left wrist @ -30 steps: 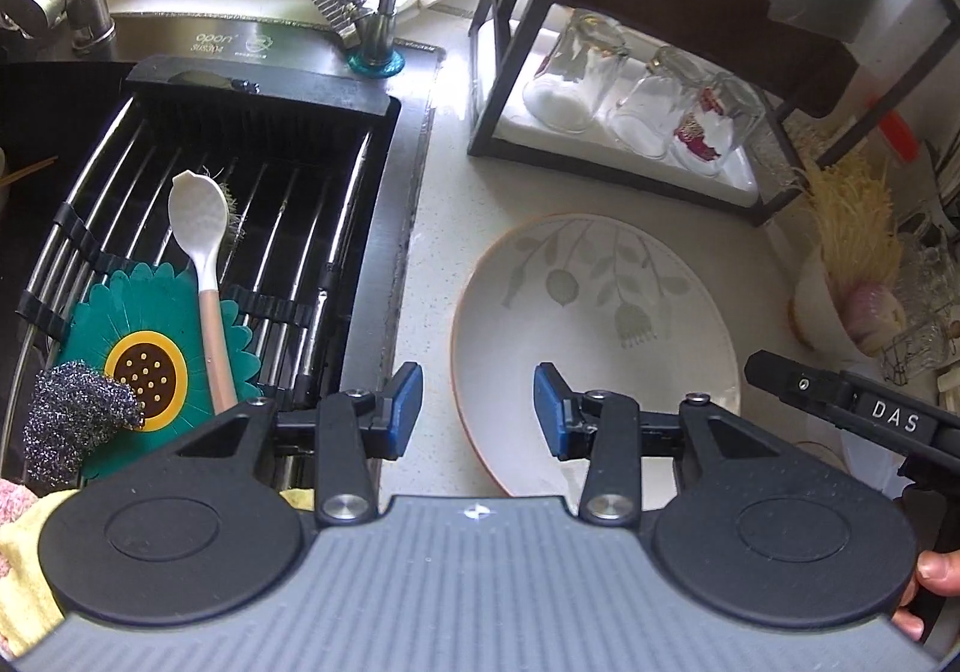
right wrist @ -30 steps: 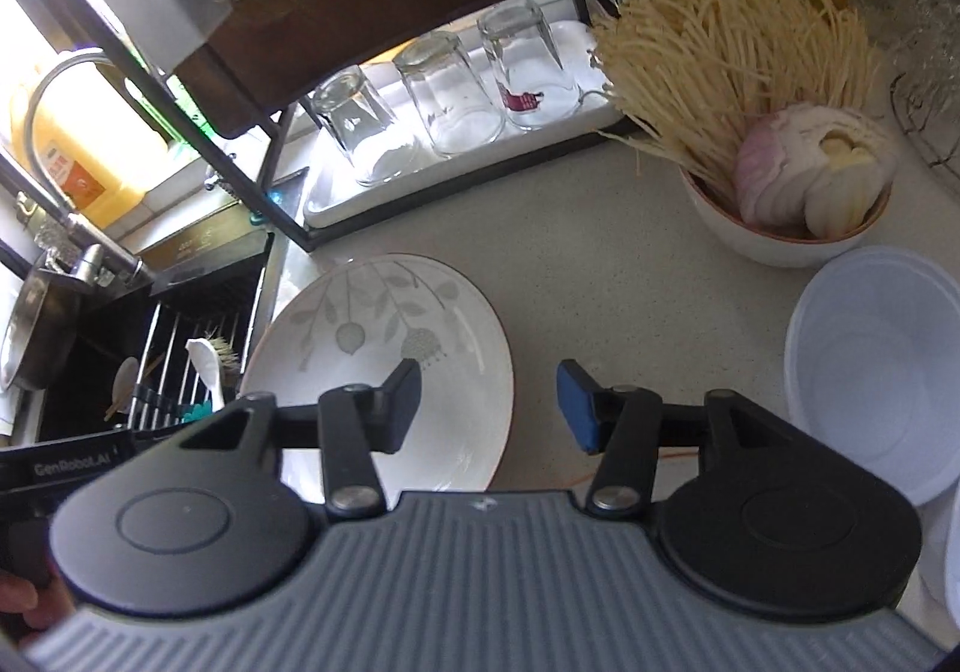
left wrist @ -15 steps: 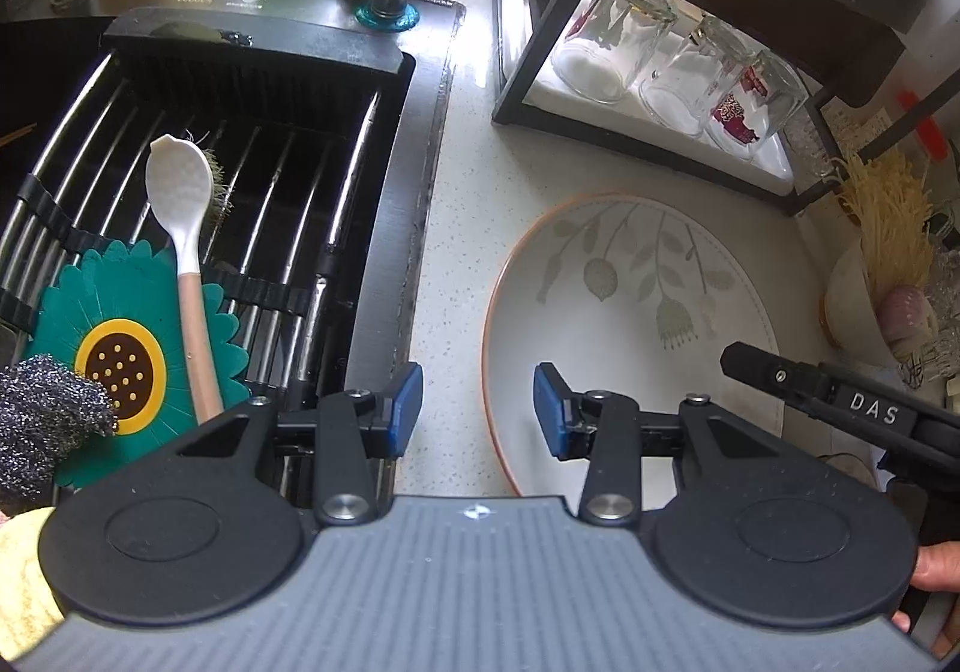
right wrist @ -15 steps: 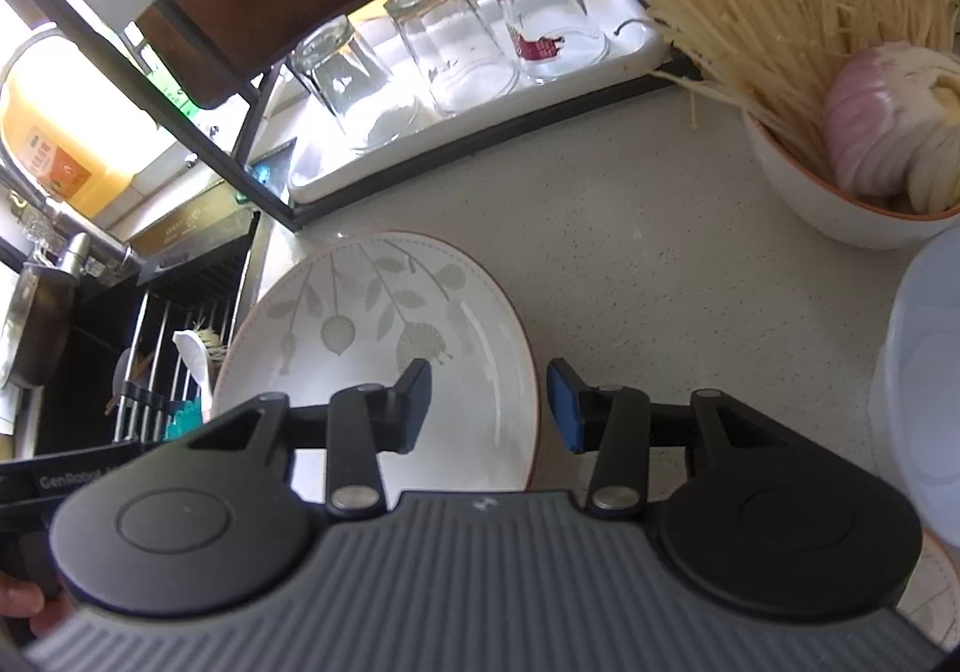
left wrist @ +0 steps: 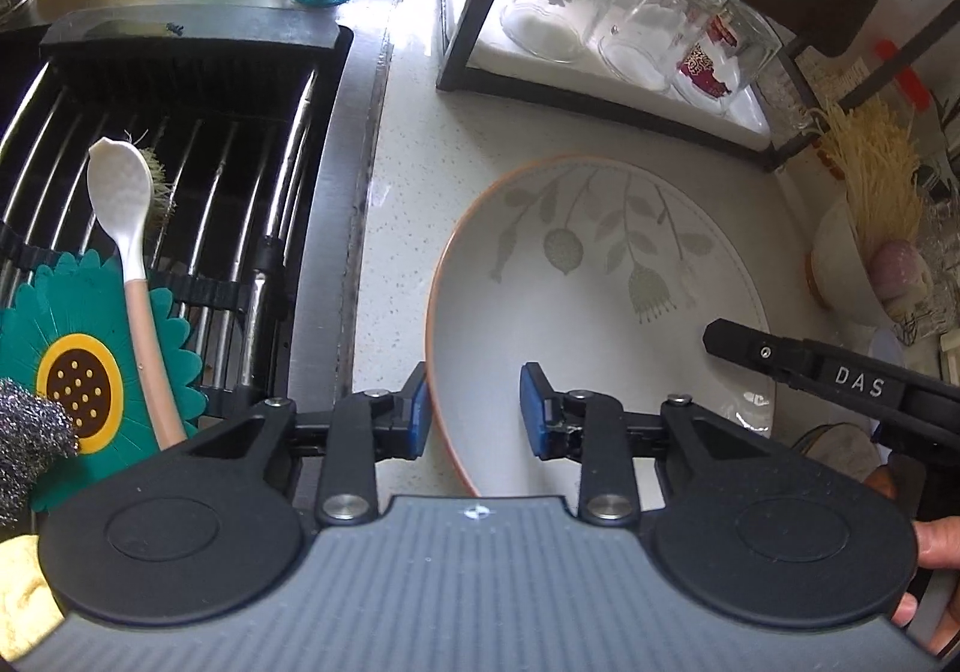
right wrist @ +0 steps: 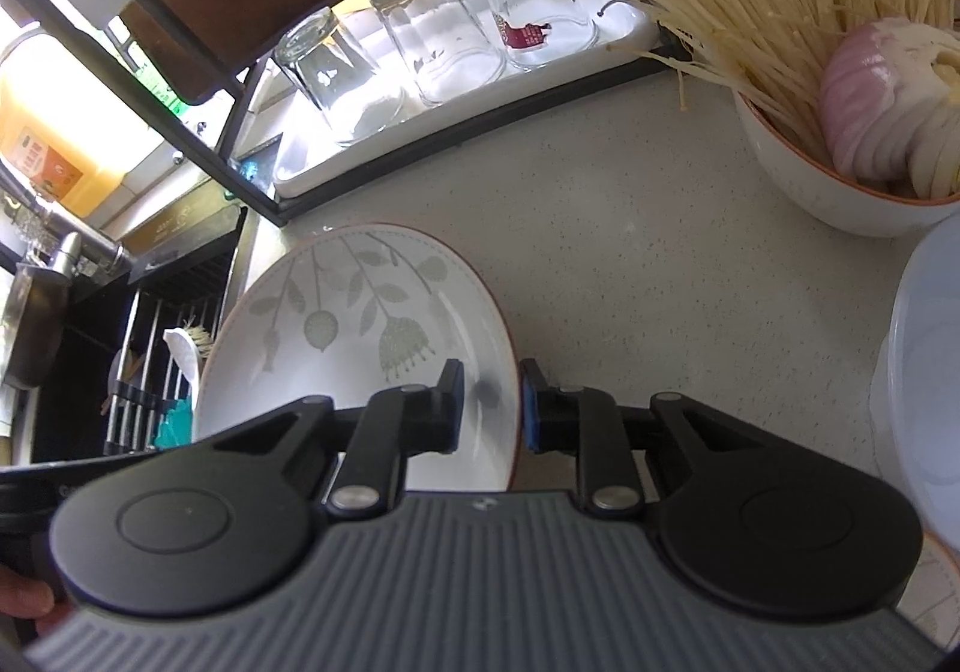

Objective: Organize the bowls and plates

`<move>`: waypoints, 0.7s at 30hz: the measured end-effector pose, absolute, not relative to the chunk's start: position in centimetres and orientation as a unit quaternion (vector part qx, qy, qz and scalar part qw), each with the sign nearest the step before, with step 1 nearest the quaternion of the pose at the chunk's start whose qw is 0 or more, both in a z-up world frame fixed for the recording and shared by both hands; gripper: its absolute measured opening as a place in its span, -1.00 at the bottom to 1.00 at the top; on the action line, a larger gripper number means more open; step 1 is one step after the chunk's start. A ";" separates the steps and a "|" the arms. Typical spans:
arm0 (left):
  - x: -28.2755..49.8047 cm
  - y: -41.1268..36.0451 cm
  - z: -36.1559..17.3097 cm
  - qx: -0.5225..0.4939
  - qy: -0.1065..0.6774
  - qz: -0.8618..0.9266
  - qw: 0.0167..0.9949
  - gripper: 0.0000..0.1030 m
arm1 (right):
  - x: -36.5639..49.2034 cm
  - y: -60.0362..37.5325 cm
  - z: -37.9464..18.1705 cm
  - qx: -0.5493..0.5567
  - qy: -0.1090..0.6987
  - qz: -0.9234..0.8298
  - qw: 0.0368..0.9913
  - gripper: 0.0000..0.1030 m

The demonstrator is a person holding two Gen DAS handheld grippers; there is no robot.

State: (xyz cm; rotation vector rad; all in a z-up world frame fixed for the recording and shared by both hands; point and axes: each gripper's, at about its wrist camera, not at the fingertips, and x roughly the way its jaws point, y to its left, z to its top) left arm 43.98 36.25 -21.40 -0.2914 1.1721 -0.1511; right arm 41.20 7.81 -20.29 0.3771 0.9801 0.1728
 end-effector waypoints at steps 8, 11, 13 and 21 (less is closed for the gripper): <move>43.2 36.2 -20.4 -0.124 0.549 -0.069 0.824 -0.33 | 40.3 7.7 -19.9 0.193 0.466 0.085 0.860 -0.57; 42.6 36.1 -19.4 -0.124 0.540 -0.065 0.830 -0.33 | 39.7 7.6 -19.3 0.193 0.460 0.094 0.862 -0.57; 42.3 35.9 -18.8 -0.122 0.537 -0.064 0.832 -0.33 | 39.3 7.5 -18.8 0.191 0.454 0.100 0.864 -0.57; 40.3 34.5 -16.6 -0.117 0.533 -0.070 0.835 -0.35 | 36.9 6.2 -17.1 0.195 0.438 0.099 0.872 -0.57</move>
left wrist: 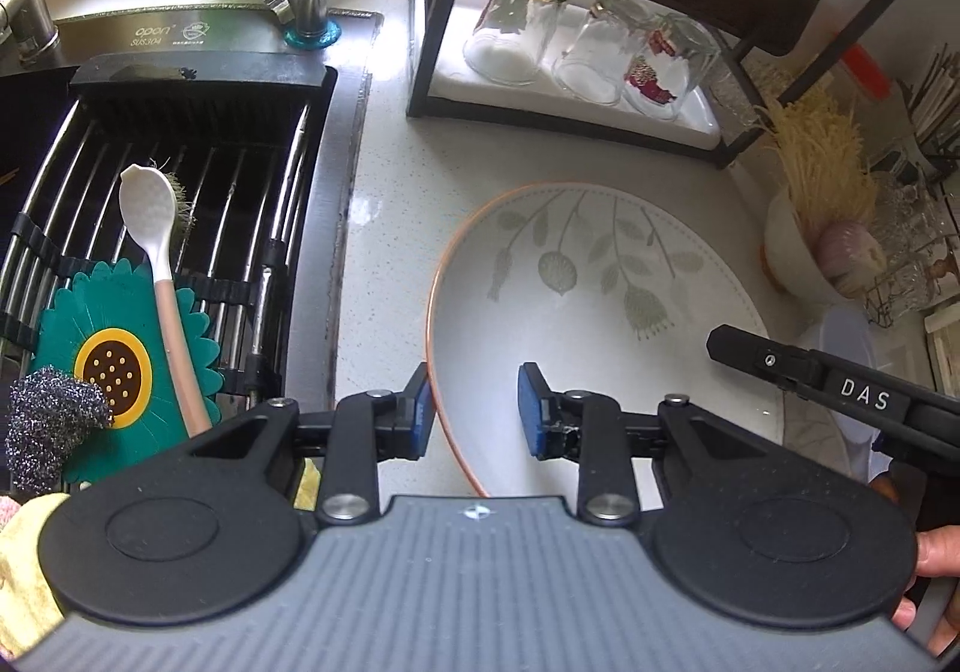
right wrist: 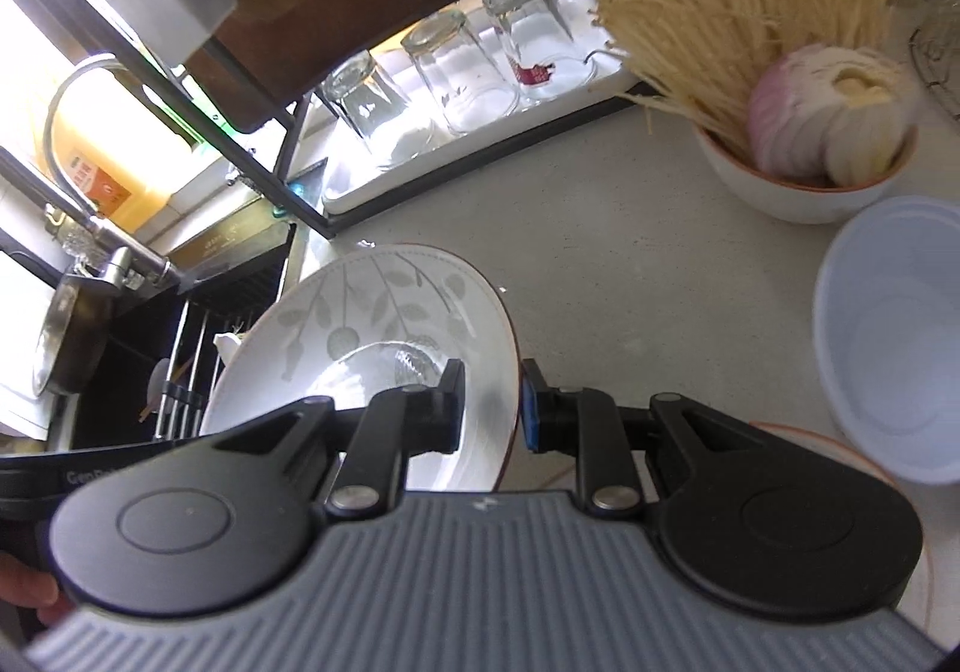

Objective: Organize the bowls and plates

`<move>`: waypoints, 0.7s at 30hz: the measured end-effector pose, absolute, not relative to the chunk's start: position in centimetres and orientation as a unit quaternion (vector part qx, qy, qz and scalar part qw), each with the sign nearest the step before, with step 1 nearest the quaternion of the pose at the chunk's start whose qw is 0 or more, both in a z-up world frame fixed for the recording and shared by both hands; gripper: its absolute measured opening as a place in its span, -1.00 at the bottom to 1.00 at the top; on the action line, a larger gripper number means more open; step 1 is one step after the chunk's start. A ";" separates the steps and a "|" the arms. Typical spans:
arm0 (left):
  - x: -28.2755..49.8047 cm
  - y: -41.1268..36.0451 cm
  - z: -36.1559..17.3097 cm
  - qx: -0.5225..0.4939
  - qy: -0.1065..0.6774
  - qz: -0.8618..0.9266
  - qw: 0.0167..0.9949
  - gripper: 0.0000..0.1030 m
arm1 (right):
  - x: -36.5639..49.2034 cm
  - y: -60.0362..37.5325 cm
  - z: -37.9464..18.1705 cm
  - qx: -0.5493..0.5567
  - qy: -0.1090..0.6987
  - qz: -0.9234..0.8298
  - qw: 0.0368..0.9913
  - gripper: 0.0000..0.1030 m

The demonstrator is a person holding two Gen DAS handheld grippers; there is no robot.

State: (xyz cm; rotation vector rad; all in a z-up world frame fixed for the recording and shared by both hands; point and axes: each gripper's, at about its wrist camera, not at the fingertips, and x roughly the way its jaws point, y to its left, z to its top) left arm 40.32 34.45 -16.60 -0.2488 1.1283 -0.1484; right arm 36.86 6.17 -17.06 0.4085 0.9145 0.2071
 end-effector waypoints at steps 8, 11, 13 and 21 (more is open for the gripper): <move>38.3 33.0 -14.5 -0.116 0.519 -0.089 0.842 -0.35 | 33.6 4.8 -14.8 0.184 0.418 0.095 0.884 -0.57; 37.6 32.6 -13.7 -0.118 0.510 -0.099 0.846 -0.35 | 32.3 4.5 -14.1 0.176 0.412 0.090 0.889 -0.57; 37.0 32.5 -13.1 -0.124 0.509 -0.105 0.845 -0.36 | 31.5 4.4 -13.6 0.177 0.416 0.081 0.888 -0.57; 34.5 31.6 -11.0 -0.121 0.484 -0.143 0.855 -0.36 | 28.0 3.4 -11.5 0.177 0.400 0.070 0.896 -0.57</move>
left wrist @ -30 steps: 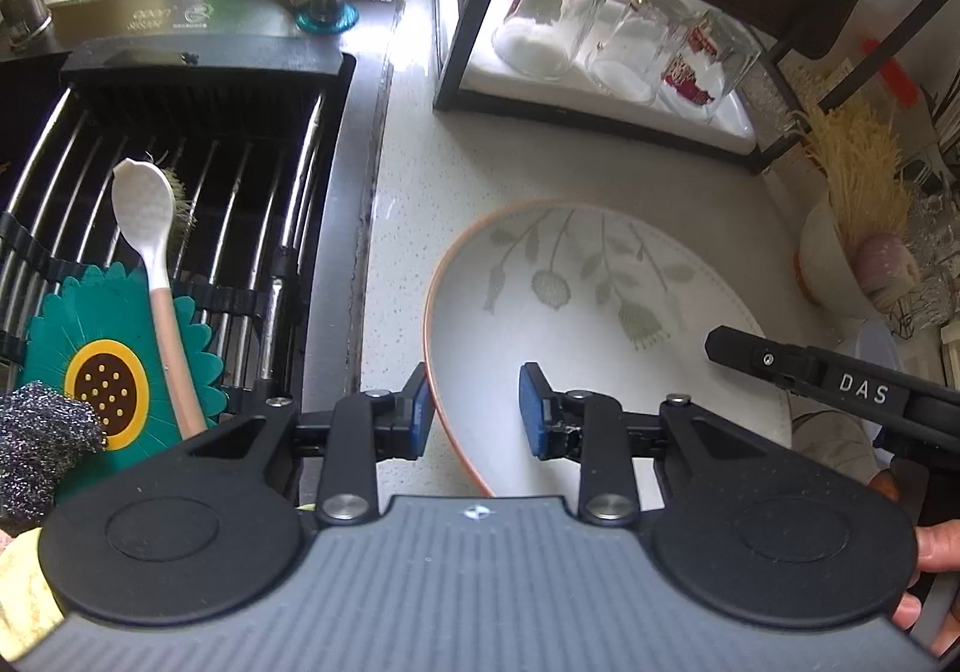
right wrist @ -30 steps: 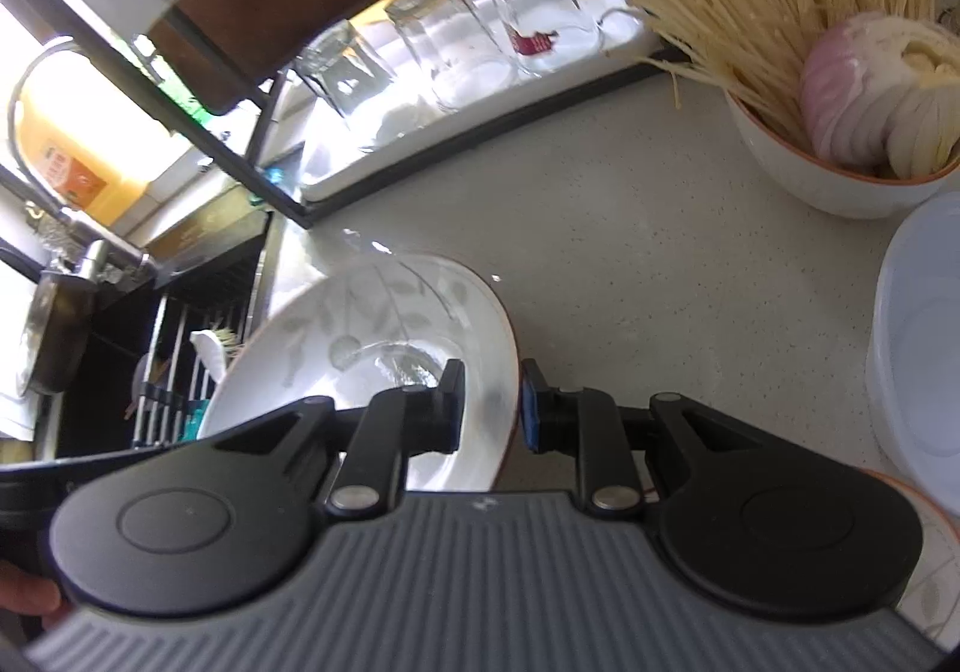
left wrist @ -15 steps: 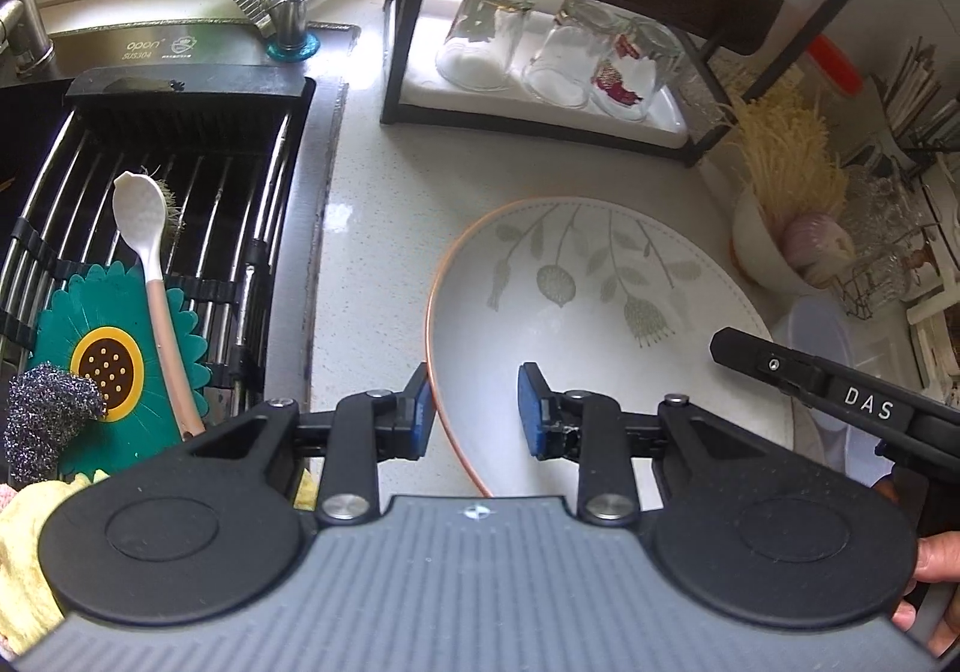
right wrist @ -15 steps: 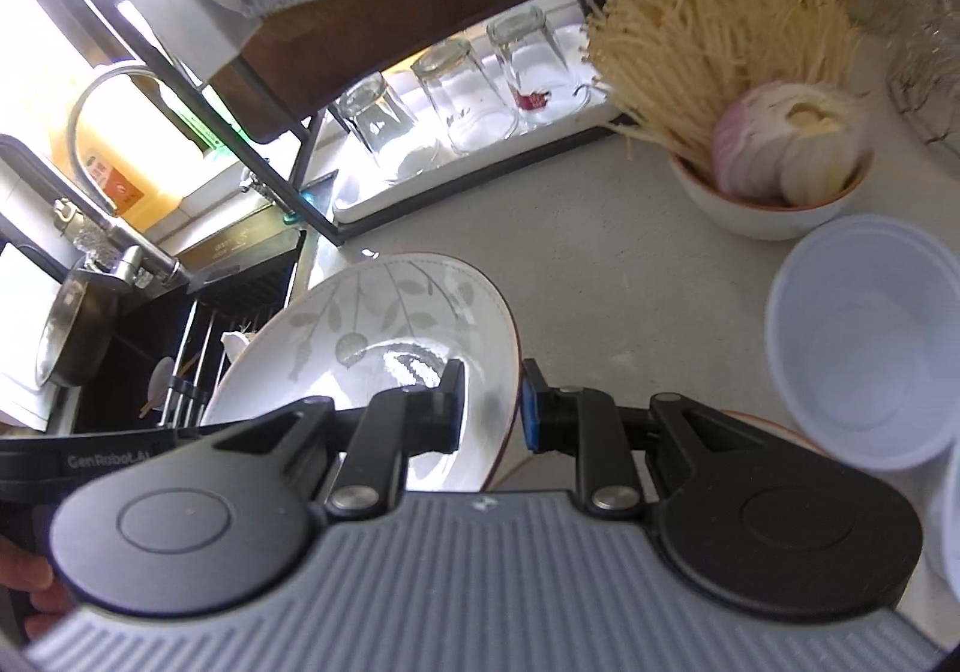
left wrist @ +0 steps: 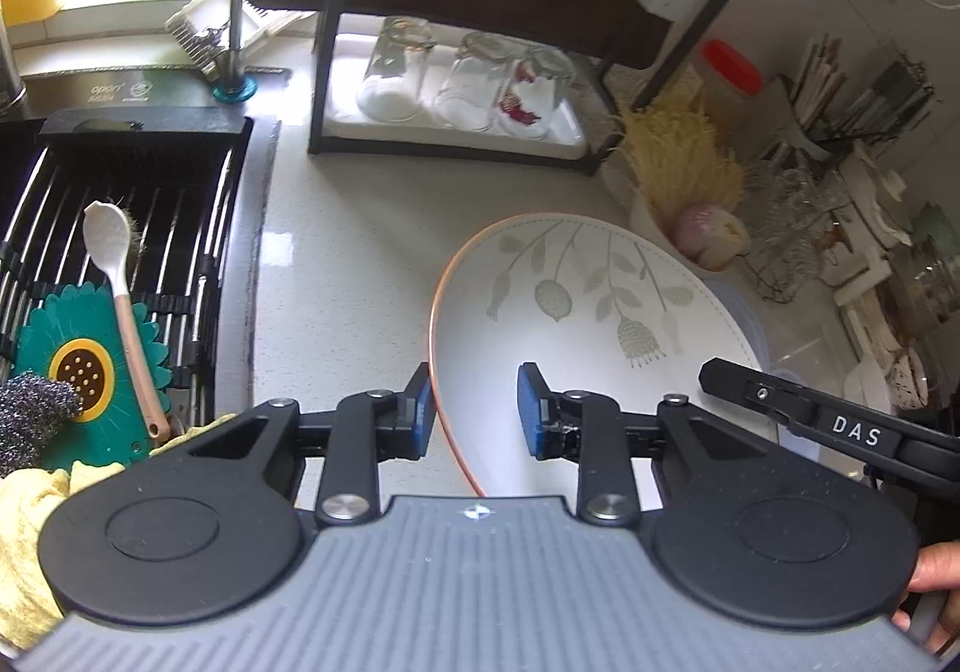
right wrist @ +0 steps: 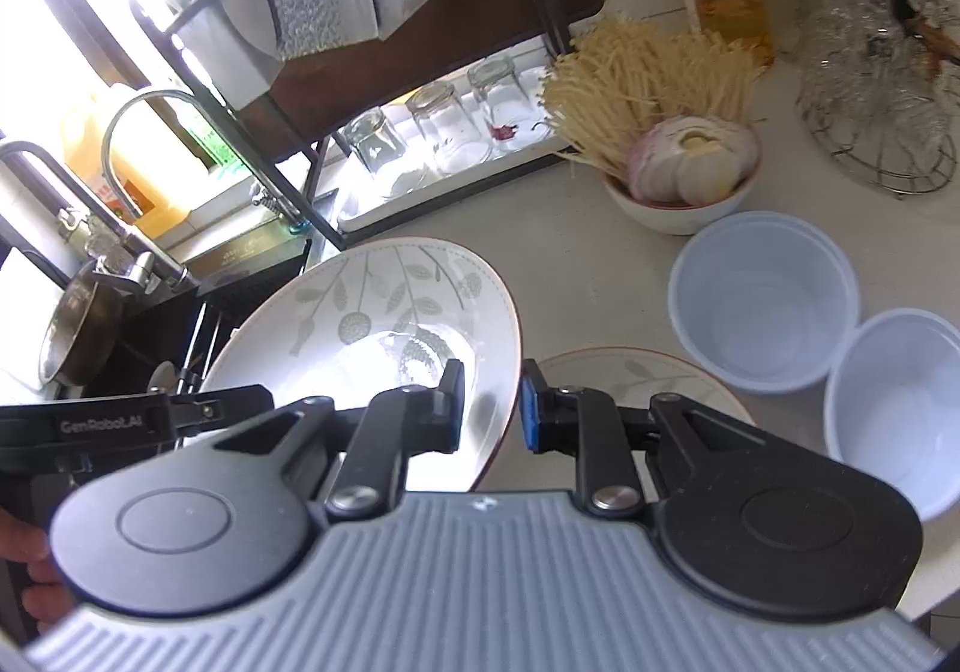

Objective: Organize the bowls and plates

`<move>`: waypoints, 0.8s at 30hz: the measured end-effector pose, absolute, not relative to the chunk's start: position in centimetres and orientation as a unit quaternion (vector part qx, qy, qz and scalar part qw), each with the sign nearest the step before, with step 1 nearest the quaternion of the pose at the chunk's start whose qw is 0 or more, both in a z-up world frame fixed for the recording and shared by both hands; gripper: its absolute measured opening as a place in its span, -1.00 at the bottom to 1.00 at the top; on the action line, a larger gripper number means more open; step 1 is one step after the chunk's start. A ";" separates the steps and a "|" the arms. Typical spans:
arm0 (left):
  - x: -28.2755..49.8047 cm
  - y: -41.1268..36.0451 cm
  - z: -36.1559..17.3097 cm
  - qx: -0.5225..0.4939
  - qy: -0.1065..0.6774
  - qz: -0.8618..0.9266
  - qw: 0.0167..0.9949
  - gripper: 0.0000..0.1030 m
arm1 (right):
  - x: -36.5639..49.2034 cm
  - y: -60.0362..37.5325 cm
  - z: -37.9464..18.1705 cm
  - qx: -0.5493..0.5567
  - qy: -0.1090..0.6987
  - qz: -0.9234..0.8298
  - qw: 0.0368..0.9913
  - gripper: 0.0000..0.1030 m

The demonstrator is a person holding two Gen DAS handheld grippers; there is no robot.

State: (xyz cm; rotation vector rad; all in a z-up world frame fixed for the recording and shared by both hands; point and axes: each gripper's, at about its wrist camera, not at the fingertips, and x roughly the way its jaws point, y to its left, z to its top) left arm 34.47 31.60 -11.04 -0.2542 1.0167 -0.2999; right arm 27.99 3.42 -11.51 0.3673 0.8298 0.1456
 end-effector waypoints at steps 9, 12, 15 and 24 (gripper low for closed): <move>32.6 29.1 -10.6 -0.102 0.477 -0.188 0.852 -0.36 | 24.3 1.8 -10.2 0.185 0.371 0.033 0.909 -0.57; 32.3 27.8 -11.1 -0.092 0.482 -0.205 0.847 -0.36 | 23.2 0.8 -10.4 0.193 0.368 0.011 0.909 -0.57; 32.1 26.5 -11.7 -0.089 0.486 -0.221 0.841 -0.36 | 22.1 -0.2 -10.9 0.203 0.369 -0.009 0.907 -0.57; 32.7 24.2 -13.3 -0.073 0.499 -0.242 0.829 -0.36 | 21.0 -1.6 -12.4 0.198 0.375 -0.042 0.905 -0.57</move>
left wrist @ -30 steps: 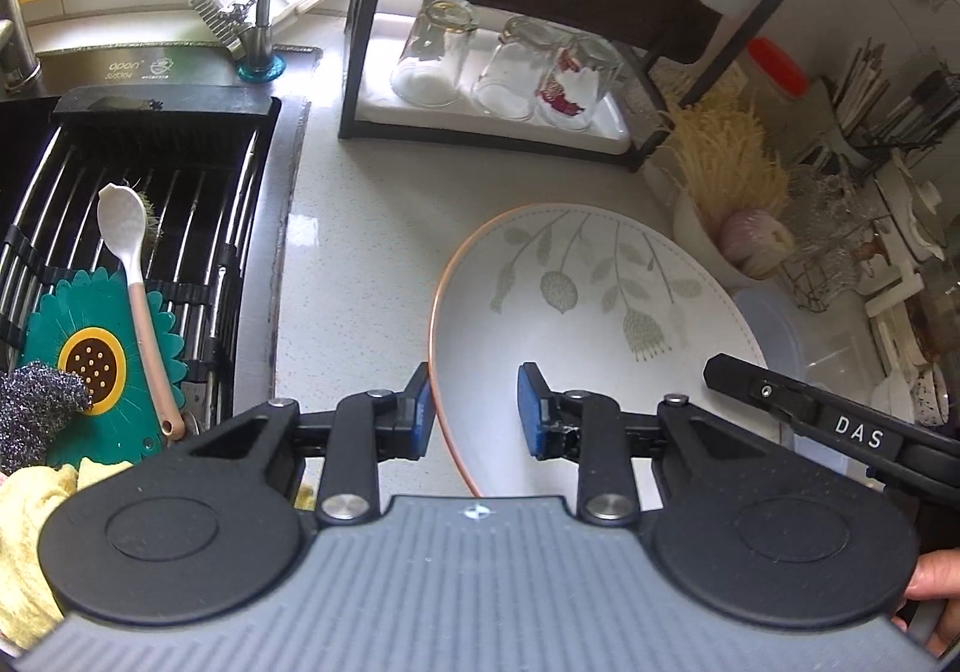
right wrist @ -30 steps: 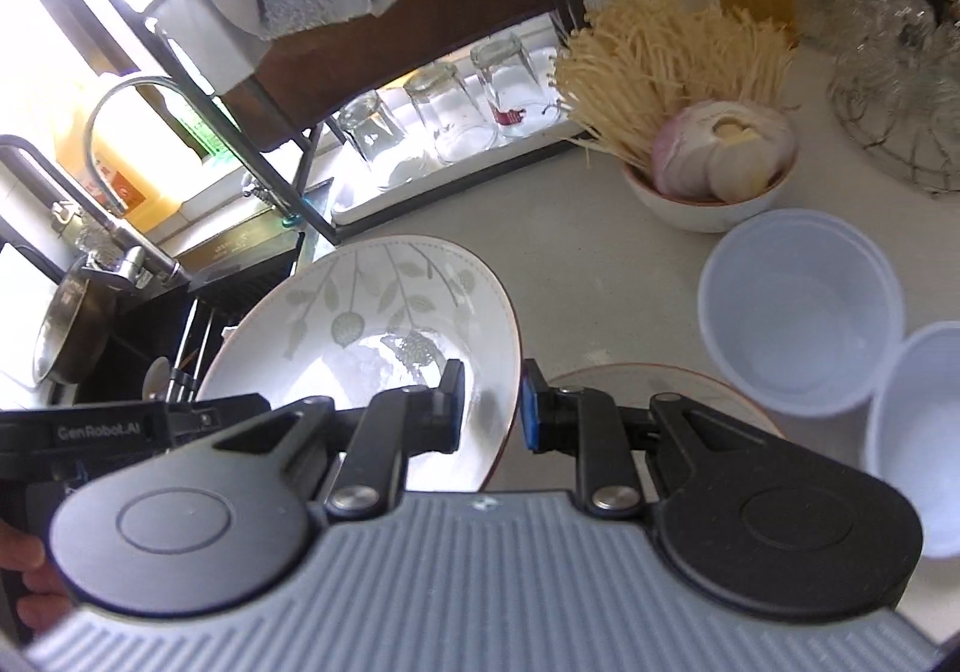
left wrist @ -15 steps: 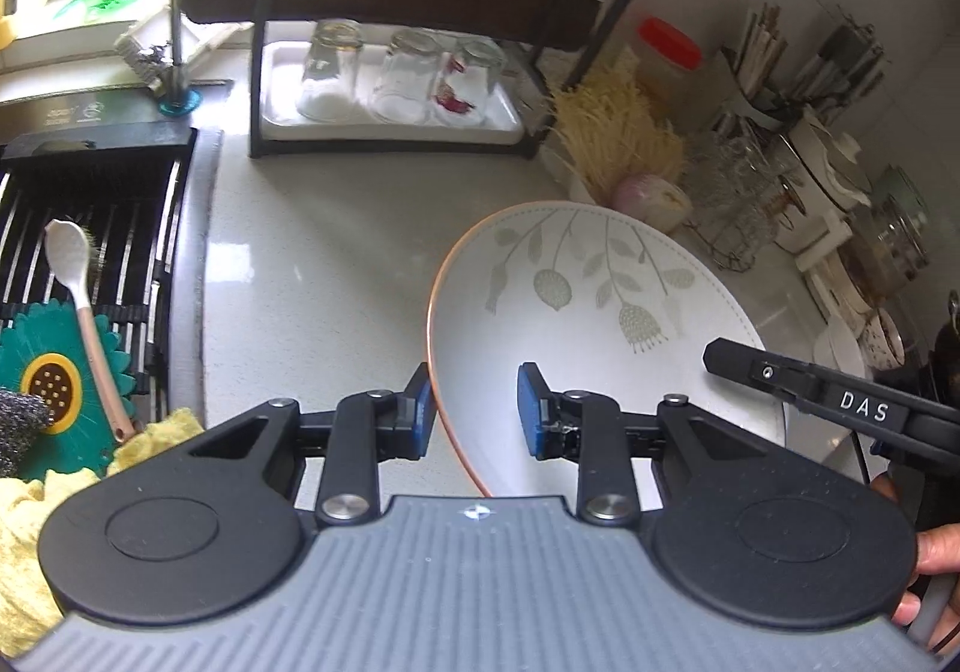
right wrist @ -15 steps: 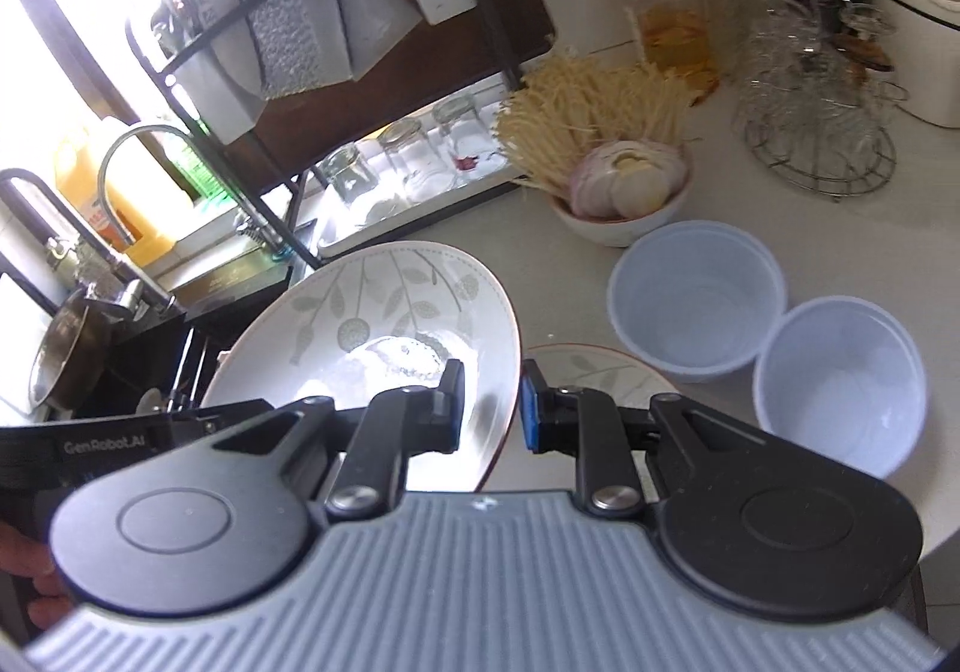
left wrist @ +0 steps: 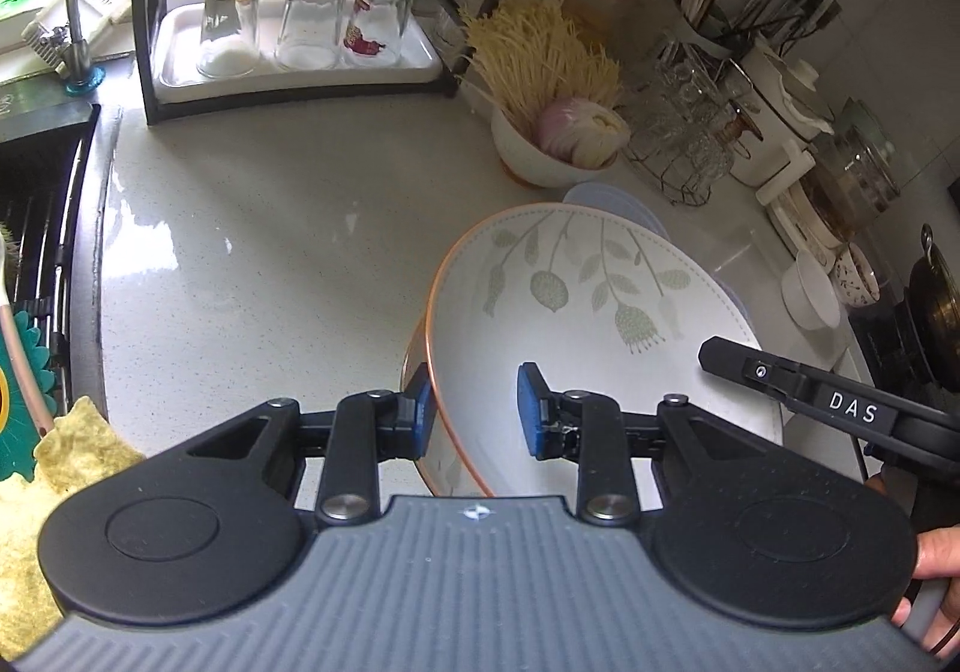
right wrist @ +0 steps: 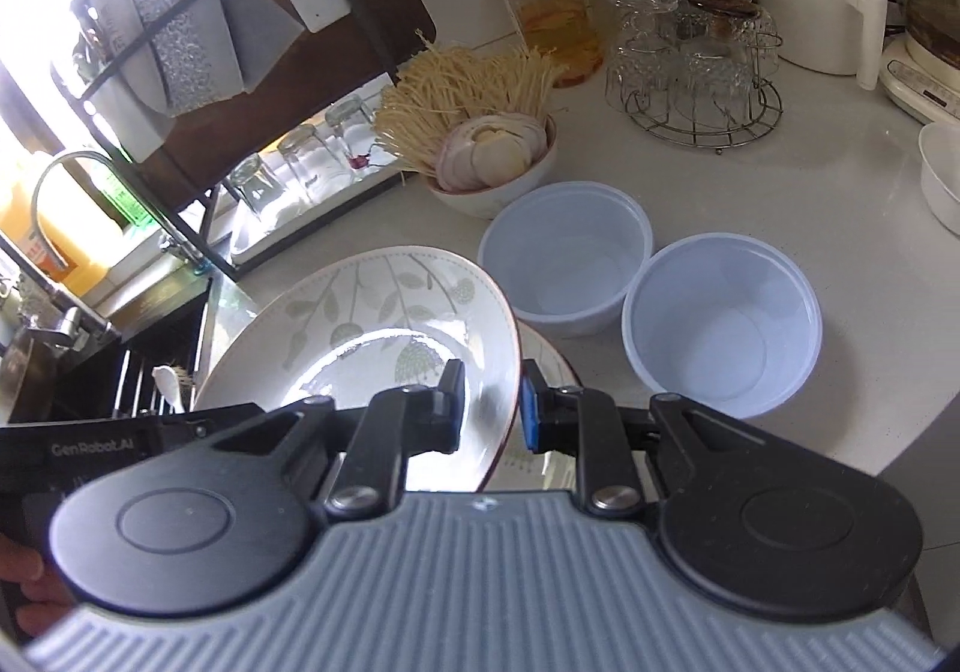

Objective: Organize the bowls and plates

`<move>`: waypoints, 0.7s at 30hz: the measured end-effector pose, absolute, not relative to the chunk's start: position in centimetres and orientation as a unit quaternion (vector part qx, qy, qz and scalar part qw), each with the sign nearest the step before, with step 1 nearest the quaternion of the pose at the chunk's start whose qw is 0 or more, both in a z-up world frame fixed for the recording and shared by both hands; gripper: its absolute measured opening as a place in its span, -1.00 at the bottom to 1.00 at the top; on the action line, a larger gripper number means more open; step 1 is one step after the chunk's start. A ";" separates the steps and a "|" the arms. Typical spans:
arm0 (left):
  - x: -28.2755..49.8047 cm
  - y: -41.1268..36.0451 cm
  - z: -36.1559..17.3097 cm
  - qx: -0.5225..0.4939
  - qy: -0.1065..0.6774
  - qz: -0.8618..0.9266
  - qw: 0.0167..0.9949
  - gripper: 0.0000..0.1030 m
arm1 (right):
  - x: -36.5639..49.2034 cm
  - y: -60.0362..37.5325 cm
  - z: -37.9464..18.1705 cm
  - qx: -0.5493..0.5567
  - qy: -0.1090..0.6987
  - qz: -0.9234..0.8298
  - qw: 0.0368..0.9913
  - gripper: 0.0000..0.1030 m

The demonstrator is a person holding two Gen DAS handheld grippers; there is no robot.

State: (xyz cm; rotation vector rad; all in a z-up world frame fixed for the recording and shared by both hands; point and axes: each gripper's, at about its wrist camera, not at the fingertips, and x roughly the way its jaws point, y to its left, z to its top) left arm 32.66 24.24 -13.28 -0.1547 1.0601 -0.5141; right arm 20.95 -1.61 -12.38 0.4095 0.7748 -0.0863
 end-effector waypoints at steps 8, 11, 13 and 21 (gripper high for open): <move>33.3 23.5 -14.8 -0.064 0.510 -0.233 0.825 -0.36 | 21.5 -1.8 -14.1 0.195 0.389 -0.049 0.899 -0.57; 33.4 23.3 -15.4 -0.056 0.516 -0.229 0.823 -0.36 | 21.8 -1.6 -15.0 0.191 0.398 -0.053 0.896 -0.57; 33.5 23.3 -15.8 -0.051 0.520 -0.228 0.822 -0.36 | 21.9 -1.5 -15.5 0.191 0.402 -0.054 0.894 -0.57; 34.0 22.9 -17.3 -0.030 0.536 -0.226 0.813 -0.36 | 22.3 -0.6 -16.8 0.164 0.406 -0.067 0.896 -0.57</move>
